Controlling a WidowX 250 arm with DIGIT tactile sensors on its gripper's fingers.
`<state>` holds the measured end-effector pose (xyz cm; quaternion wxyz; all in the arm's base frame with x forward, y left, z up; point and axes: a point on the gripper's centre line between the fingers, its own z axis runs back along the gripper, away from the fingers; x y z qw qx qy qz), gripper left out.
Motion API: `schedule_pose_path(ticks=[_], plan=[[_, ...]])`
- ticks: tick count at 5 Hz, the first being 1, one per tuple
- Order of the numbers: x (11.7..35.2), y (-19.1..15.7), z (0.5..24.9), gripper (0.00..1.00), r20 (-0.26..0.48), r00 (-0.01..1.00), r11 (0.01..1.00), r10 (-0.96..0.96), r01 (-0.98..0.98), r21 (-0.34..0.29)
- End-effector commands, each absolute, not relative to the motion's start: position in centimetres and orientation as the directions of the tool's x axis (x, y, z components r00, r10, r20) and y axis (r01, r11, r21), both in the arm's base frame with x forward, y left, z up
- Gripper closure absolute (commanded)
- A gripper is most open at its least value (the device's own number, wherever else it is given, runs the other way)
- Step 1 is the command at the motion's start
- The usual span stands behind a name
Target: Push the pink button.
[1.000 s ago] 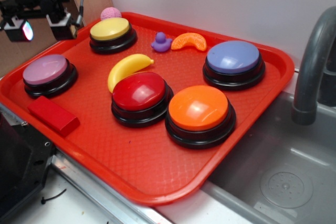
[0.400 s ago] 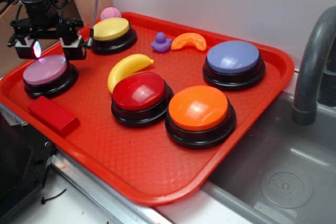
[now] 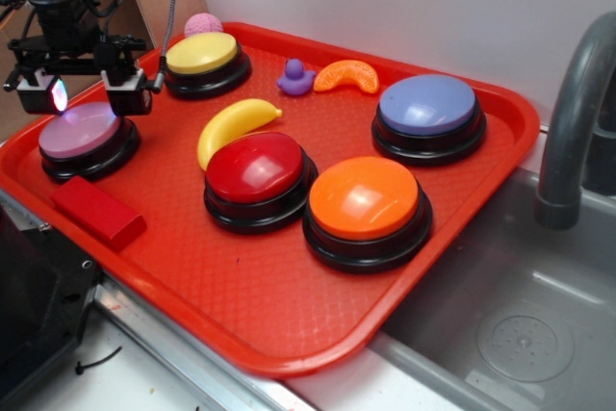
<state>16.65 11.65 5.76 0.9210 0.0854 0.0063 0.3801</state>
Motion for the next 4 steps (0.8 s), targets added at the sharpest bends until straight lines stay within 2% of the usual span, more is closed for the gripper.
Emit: schedule_pose_path(ticks=[1, 4], plan=[[15.8, 12.2, 9.2, 0.0, 0.133, 0.705, 0.693, 0.697, -0.709, 0.127], [16.1, 12.0, 12.1, 0.0, 0.135, 0.706, 0.696, 0.695, -0.708, 0.117]])
